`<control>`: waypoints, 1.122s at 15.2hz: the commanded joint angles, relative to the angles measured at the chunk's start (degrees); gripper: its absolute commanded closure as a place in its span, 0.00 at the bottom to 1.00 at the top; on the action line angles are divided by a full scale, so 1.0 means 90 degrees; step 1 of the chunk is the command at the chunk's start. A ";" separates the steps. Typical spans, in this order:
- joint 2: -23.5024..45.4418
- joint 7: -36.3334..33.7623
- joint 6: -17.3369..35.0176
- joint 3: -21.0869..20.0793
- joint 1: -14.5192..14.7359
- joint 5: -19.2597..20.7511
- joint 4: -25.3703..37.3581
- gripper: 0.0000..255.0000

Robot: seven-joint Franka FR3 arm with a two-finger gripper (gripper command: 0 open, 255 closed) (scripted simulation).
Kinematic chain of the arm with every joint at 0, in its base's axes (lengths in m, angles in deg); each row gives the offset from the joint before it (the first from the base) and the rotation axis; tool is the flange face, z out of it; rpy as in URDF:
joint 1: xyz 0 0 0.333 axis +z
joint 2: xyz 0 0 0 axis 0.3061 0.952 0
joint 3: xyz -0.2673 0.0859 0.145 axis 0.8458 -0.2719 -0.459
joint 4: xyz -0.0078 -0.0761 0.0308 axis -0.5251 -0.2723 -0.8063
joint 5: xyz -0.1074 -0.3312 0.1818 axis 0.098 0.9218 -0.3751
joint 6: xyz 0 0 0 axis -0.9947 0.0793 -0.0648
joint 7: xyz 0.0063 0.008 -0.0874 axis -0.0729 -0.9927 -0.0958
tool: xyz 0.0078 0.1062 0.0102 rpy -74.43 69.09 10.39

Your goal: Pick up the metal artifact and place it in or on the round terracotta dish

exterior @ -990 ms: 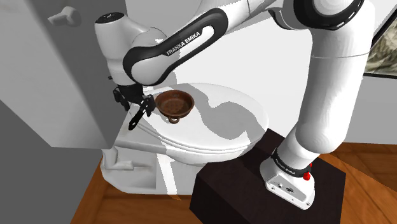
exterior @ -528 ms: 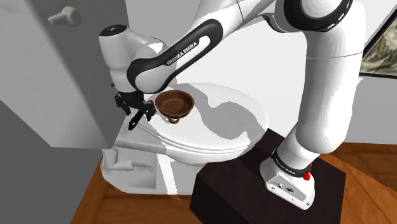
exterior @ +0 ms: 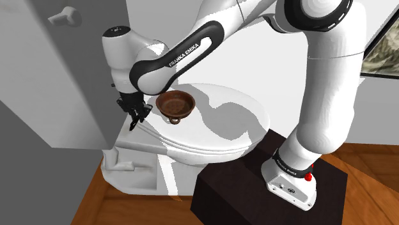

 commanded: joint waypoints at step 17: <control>-0.0567 0.0860 -0.0222 -0.0332 -0.0777 -0.0853 -0.0074 0.00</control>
